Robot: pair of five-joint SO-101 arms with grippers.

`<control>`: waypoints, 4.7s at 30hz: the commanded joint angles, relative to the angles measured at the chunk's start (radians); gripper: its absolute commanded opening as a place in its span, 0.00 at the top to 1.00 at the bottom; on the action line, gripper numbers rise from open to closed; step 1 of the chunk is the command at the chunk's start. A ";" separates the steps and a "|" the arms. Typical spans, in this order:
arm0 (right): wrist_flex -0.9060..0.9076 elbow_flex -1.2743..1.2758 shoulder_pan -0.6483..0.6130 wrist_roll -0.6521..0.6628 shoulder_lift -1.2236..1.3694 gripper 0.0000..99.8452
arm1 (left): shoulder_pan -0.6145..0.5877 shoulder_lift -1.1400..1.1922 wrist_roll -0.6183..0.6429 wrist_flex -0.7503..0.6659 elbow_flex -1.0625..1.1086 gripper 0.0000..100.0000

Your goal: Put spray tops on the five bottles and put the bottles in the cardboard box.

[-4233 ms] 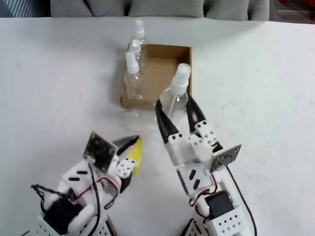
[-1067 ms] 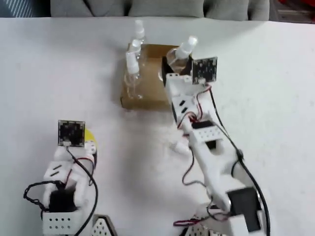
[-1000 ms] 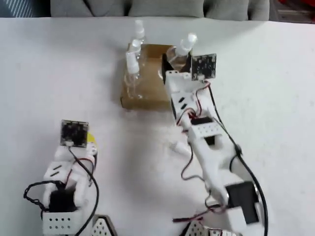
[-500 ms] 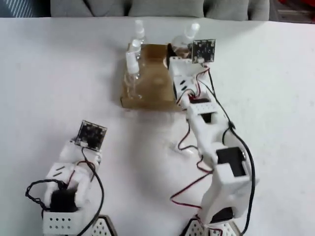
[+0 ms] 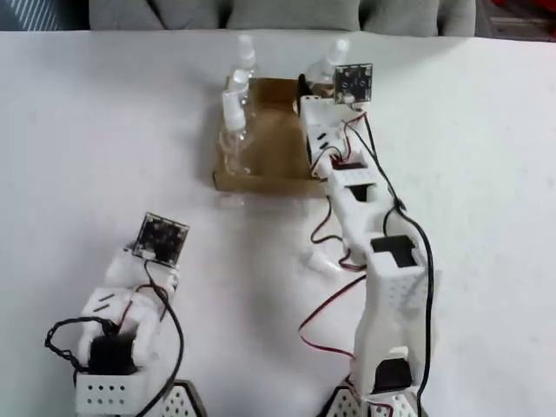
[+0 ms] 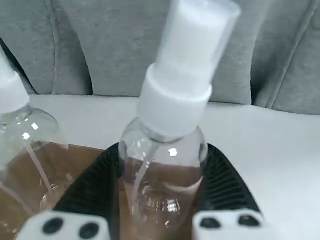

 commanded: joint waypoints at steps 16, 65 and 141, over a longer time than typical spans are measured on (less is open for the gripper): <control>-0.015 -0.078 0.016 0.038 0.018 0.98 | 0.013 -0.002 -0.009 -0.003 -0.002 0.98; 0.170 -0.292 0.024 0.101 0.200 0.79 | 0.013 -0.002 -0.009 -0.003 -0.002 0.98; 0.170 1.217 0.163 0.100 -1.265 0.62 | 0.013 -0.002 -0.006 -0.064 -0.002 0.98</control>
